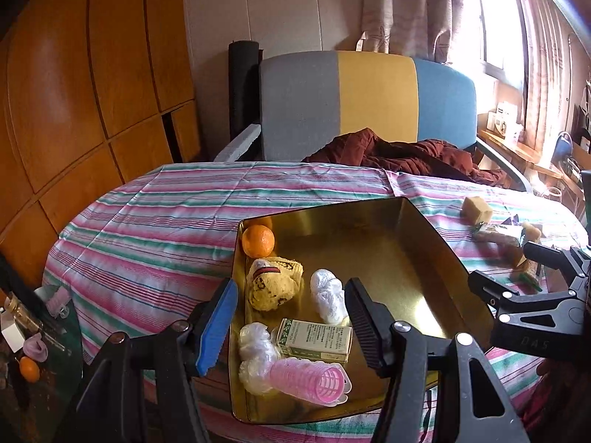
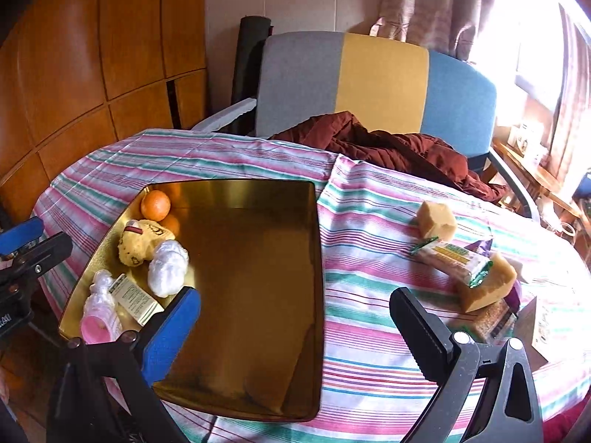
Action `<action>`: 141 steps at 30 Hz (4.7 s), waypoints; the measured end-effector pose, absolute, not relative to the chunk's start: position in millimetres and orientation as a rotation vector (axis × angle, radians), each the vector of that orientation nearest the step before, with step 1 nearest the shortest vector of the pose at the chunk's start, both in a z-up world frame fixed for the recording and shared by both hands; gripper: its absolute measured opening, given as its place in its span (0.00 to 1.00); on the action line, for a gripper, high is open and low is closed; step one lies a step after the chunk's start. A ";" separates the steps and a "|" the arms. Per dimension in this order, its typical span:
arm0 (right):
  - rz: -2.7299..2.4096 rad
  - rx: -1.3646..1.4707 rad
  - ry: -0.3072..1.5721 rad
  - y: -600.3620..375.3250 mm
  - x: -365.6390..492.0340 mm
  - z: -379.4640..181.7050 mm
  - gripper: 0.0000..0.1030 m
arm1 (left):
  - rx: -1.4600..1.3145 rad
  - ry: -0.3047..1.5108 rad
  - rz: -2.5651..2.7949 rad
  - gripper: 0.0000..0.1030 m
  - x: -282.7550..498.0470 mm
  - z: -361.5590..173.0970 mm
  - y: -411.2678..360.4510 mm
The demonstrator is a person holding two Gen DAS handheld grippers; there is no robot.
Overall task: Organize objects
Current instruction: 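Lift both tools away from the gold tray, then move both tools toward the sponges and snack packets on the cloth, then grasp the WEIDAN cracker packet with the left tool while the right tool grasps the white sponge, then carry the cracker packet and white sponge over the gold tray with both tools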
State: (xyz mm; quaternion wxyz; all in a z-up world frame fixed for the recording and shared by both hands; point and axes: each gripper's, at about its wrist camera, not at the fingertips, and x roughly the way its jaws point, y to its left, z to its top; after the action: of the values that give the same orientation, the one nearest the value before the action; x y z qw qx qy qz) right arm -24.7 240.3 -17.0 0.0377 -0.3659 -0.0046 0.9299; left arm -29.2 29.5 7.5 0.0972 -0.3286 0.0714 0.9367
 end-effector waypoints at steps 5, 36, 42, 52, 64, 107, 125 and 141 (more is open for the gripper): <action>2.829 -1.117 -0.004 253.2 -23.8 -16.9 1.00 | -0.939 0.267 2.792 0.59 -25.6 12.3 35.5; 2.585 -0.968 0.090 412.5 -23.8 19.9 1.00 | -0.861 0.541 2.659 0.60 -19.1 19.3 108.7; 2.521 -0.907 0.107 459.4 -33.5 24.3 1.00 | -0.876 0.542 2.597 0.60 -21.7 15.3 123.9; 2.365 -0.857 0.397 547.0 -26.4 -6.6 1.00 | -1.011 0.418 2.367 0.60 -43.9 11.8 168.6; 2.373 -0.845 0.617 565.1 -16.7 -11.2 1.00 | -1.298 0.092 2.062 0.60 -101.6 -9.1 260.2; 2.279 -0.816 0.971 618.5 0.7 -34.0 1.00 | -1.506 0.379 1.925 0.35 -119.1 -104.8 349.4; 2.395 -1.476 0.483 566.6 -90.3 -65.0 0.93 | -1.491 0.295 1.924 0.36 -121.1 -107.7 332.8; 2.443 -1.360 0.512 555.8 -44.8 -26.4 0.55 | -1.412 0.267 1.952 0.34 -103.4 -97.9 317.6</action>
State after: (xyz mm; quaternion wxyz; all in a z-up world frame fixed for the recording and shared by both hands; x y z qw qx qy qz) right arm -44.8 555.8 -26.4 0.1491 -0.4730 0.1783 0.8498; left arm -103.4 317.6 -97.9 0.3511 -0.5455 0.1031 0.7540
